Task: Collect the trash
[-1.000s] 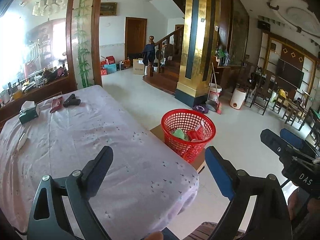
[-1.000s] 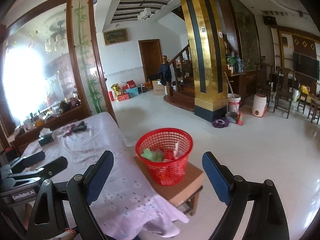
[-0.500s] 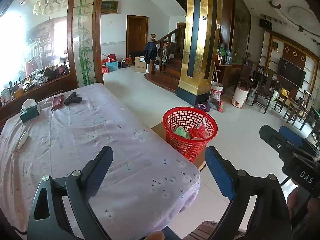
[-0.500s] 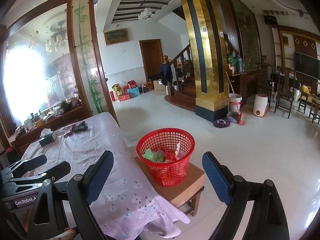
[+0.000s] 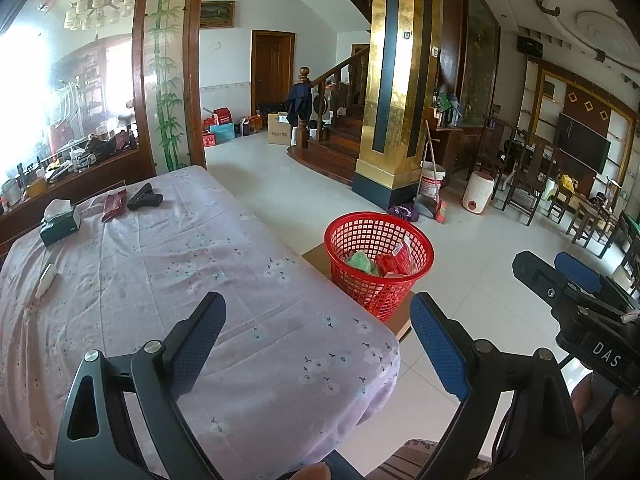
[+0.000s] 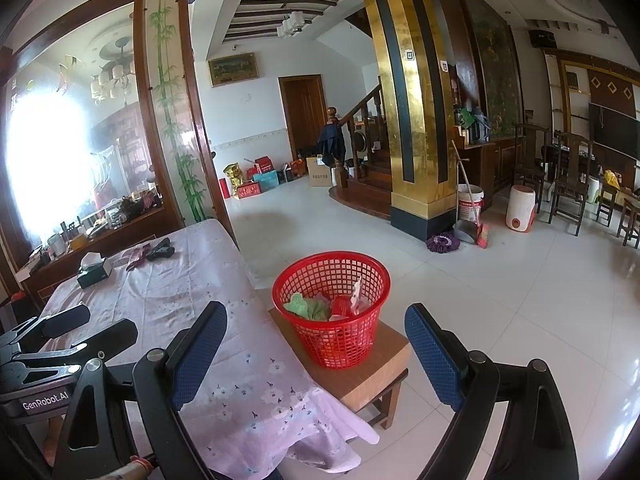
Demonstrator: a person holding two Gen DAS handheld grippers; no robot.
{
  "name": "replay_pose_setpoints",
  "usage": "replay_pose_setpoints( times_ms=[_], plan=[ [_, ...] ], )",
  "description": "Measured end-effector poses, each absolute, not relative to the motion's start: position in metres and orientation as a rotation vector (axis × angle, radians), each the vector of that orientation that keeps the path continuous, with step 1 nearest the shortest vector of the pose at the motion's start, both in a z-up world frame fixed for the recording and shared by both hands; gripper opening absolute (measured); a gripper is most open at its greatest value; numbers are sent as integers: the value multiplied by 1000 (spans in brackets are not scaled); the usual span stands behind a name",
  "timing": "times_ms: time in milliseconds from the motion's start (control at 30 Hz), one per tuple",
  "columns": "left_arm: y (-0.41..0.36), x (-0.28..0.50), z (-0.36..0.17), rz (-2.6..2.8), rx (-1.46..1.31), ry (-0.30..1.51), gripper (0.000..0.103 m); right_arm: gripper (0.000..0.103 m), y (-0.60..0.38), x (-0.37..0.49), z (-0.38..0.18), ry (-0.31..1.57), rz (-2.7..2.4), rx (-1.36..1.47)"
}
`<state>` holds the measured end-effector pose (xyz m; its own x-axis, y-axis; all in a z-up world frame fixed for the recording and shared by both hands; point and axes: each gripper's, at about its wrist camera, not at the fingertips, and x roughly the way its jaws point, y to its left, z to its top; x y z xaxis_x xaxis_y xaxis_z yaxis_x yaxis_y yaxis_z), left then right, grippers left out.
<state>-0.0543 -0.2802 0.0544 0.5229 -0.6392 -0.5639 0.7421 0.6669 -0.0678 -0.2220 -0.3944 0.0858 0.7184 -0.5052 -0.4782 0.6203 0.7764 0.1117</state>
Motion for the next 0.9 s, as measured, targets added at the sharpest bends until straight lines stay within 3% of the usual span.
replay_pose_setpoints(
  times_ms=[900],
  plan=[
    [-278,-52,54,-833,193,593,93,93,-395,-222,84,447,-629,272]
  ],
)
